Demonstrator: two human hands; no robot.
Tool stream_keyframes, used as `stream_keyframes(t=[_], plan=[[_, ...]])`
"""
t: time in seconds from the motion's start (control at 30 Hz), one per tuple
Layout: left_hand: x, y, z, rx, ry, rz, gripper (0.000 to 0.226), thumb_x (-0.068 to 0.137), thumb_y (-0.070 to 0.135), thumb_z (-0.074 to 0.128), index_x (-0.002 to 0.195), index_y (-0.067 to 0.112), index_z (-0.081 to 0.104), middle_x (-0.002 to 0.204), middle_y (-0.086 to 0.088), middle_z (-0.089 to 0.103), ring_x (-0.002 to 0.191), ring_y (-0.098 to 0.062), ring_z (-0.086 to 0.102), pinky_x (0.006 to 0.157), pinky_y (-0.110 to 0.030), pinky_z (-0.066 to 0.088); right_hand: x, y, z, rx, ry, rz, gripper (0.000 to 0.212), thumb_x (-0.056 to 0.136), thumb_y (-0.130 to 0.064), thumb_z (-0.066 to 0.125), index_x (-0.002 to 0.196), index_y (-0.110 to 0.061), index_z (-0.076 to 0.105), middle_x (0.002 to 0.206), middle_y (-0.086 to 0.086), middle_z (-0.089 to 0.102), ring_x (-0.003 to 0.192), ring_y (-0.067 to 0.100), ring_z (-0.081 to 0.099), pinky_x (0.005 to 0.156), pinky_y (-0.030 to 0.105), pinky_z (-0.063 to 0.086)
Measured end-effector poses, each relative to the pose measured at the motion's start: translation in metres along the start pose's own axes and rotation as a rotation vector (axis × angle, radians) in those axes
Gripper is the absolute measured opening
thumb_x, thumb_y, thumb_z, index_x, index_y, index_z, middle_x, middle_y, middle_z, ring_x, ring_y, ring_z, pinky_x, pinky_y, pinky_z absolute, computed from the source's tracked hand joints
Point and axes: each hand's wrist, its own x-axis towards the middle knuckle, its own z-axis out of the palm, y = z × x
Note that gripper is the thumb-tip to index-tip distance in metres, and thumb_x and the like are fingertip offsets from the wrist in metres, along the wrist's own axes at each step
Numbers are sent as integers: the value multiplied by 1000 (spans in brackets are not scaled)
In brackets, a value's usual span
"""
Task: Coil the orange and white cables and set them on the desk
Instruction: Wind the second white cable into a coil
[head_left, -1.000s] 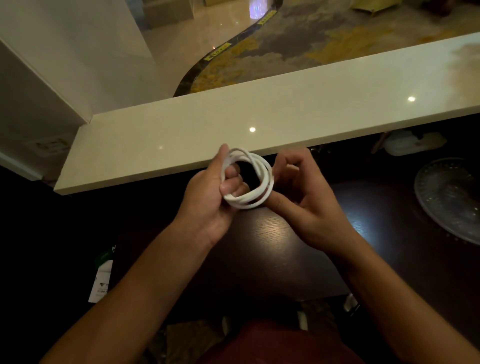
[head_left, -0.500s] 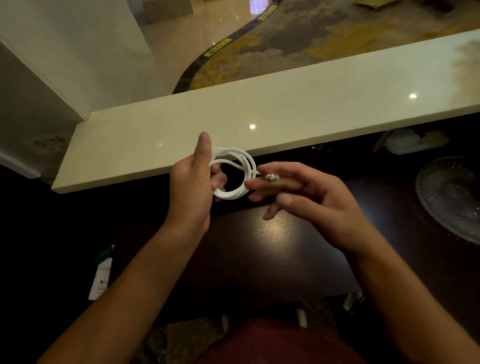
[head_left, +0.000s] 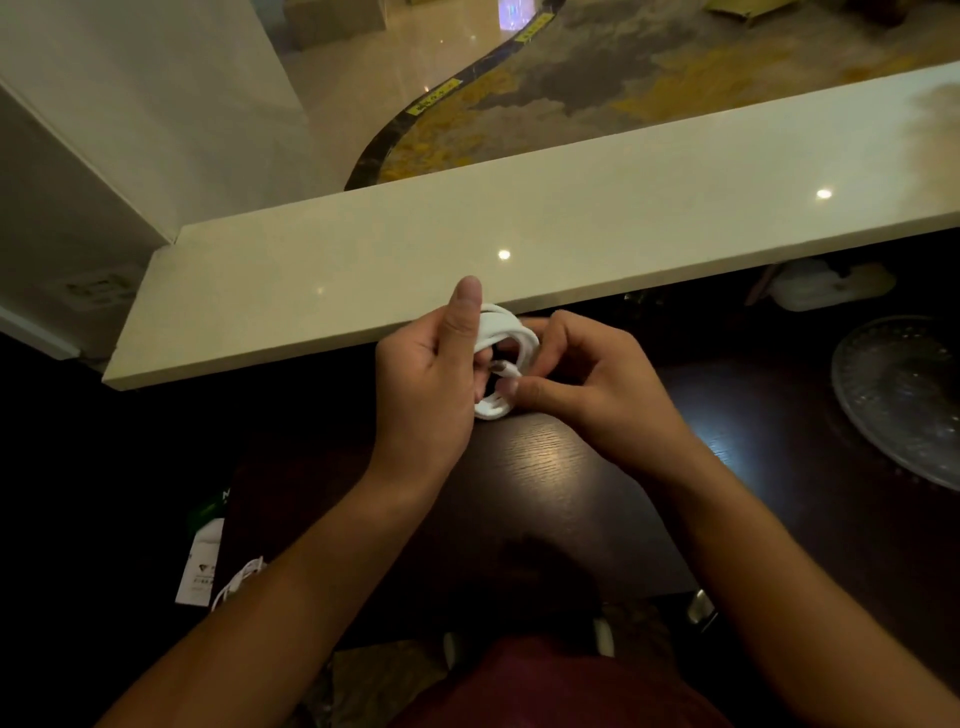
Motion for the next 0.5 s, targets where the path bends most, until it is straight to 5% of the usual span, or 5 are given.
stream_keyframes(t=[0.13, 0.3, 0.37, 0.5], plan=[[1, -4, -3, 148, -11, 110, 46, 96, 46, 48, 60, 18, 53, 48, 7, 51, 47, -6, 50, 54, -16, 41, 2, -4, -1, -48, 32, 84, 29, 78, -4, 84, 75, 2, 57, 83, 22, 68, 83, 42, 68, 76, 60, 56], [1, -13, -6, 238, -80, 176, 49, 100, 43, 48, 59, 16, 54, 49, 4, 52, 49, -8, 52, 58, -17, 42, 8, -2, -3, 54, 103, 210, 26, 84, -2, 77, 94, -10, 54, 88, 29, 69, 74, 33, 69, 60, 38, 57], [0, -17, -6, 262, -106, 169, 47, 101, 40, 50, 61, 16, 58, 53, 2, 57, 51, -8, 56, 59, -19, 44, 9, 1, -1, -67, 114, 194, 21, 87, -3, 72, 103, -13, 62, 83, 20, 73, 70, 30, 71, 53, 32, 54], [8, -24, -20, 354, -101, 130, 36, 104, 34, 53, 70, 28, 64, 63, 9, 61, 59, -4, 54, 62, -25, 43, 7, 0, -3, -180, 176, 111, 15, 85, -5, 64, 88, -14, 75, 70, 2, 71, 59, 13, 63, 50, 27, 48]])
